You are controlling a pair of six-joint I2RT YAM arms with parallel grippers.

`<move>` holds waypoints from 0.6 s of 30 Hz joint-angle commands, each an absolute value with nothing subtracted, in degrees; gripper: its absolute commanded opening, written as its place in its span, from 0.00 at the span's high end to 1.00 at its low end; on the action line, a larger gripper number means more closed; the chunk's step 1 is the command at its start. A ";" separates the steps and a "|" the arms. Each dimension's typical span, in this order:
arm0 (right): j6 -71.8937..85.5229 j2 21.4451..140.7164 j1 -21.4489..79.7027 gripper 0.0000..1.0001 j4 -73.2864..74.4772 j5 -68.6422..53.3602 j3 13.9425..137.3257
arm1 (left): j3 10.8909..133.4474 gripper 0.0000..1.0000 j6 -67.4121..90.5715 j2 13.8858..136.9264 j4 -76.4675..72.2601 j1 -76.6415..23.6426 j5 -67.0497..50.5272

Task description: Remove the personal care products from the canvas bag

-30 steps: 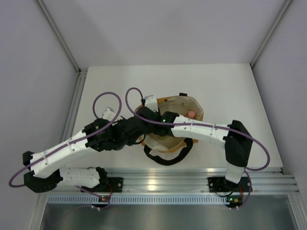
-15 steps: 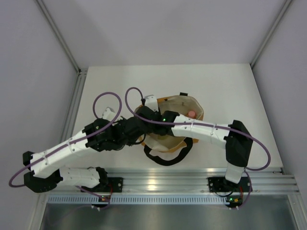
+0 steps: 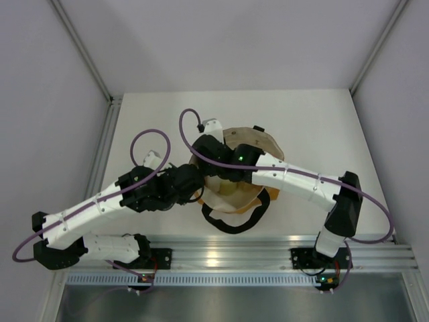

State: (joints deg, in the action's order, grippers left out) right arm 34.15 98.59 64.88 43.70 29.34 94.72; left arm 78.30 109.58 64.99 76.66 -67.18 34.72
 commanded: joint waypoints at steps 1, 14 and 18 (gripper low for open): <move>33.05 92.73 66.09 1.00 39.46 31.20 100.98 | 77.70 1.00 110.04 64.34 86.22 -67.50 34.01; 27.95 87.73 66.18 1.00 46.76 26.90 109.86 | 77.52 1.00 110.13 63.90 86.31 -67.50 34.72; 25.24 84.83 66.18 1.00 47.72 25.84 110.92 | 77.61 1.00 110.13 63.90 86.22 -67.50 34.80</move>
